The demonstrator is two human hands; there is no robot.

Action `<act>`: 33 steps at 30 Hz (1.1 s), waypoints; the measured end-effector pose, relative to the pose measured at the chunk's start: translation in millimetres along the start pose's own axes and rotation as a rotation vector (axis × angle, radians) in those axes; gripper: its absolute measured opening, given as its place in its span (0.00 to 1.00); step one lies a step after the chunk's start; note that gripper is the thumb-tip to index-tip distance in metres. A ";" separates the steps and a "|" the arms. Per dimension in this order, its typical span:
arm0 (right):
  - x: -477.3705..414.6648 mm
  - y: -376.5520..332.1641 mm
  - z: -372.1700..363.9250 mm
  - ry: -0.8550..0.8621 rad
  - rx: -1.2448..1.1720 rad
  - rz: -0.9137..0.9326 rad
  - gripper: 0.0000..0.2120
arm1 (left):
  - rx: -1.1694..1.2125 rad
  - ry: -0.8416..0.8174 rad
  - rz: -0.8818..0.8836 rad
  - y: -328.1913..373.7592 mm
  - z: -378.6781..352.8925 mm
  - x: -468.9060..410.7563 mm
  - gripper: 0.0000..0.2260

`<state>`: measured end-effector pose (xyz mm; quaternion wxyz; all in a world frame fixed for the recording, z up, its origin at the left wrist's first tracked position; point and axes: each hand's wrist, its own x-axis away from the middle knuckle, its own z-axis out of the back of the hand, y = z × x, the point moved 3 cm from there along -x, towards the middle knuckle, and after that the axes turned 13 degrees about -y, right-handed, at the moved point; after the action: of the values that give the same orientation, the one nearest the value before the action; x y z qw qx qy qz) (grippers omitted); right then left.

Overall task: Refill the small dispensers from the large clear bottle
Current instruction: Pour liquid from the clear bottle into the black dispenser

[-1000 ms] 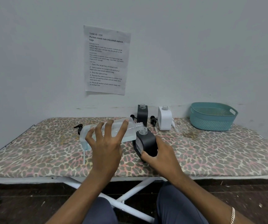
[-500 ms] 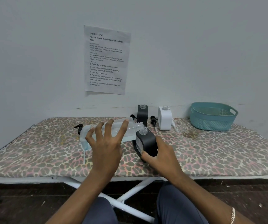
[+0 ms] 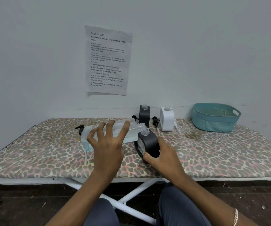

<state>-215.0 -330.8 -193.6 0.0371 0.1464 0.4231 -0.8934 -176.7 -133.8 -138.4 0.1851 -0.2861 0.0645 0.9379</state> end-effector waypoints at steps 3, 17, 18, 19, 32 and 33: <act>0.3 0.0 -0.1 0.000 0.000 0.000 0.16 | -0.004 0.000 0.002 -0.3 0.1 0.2 0.45; 0.7 -0.4 0.5 -0.006 0.010 -0.006 0.17 | -0.004 -0.020 0.000 1.1 2.4 -0.2 0.45; 0.7 -0.3 0.6 -0.006 0.010 -0.006 0.17 | -0.005 -0.022 0.000 1.2 2.5 -0.3 0.45; 0.5 -0.2 0.5 -0.007 0.010 -0.008 0.17 | -0.007 -0.023 0.000 1.2 2.5 -0.5 0.45; 0.4 0.0 0.3 -0.002 0.005 -0.001 0.17 | -0.023 -0.037 -0.005 0.6 1.7 -1.2 0.44; 0.4 -0.1 0.2 -0.002 0.004 0.000 0.17 | -0.023 -0.037 -0.004 0.6 1.7 -1.2 0.44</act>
<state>-215.4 -330.9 -193.6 0.0374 0.1454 0.4212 -0.8945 -176.9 -134.3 -136.3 0.1850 -0.2710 0.0498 0.9433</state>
